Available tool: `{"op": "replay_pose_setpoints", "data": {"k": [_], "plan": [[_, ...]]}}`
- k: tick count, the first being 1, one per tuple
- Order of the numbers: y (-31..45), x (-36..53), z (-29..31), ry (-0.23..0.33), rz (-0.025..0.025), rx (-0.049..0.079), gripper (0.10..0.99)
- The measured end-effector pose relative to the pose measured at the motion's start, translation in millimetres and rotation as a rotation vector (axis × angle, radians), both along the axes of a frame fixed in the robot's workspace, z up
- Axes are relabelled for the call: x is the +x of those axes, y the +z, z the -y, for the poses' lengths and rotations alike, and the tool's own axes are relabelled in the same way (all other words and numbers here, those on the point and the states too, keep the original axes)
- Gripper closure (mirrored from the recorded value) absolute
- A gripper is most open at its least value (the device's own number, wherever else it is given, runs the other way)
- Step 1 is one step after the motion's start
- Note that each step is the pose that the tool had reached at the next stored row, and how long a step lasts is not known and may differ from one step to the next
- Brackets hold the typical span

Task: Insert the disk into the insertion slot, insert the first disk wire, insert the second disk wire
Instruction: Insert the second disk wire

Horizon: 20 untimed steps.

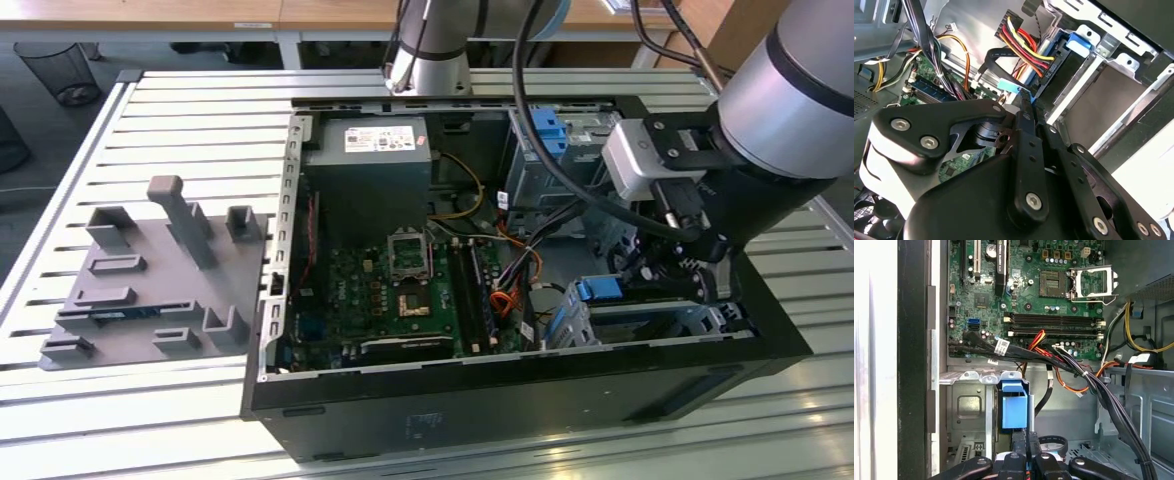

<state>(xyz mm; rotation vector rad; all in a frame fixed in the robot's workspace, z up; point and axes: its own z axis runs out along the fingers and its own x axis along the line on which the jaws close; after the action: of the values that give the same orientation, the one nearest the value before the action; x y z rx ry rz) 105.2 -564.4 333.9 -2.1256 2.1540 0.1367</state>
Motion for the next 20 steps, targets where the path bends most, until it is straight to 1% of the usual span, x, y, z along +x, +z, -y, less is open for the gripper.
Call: {"op": "replay_pose_setpoints", "data": {"k": [1,6,20], "plan": [[-0.1,0.0,0.9,0.0,0.0,0.004,0.941],[-0.1,0.6,3.6,0.0,0.0,0.005,0.941],[-2.1,3.3,3.7,-0.003,0.0,0.006,0.941]]}}
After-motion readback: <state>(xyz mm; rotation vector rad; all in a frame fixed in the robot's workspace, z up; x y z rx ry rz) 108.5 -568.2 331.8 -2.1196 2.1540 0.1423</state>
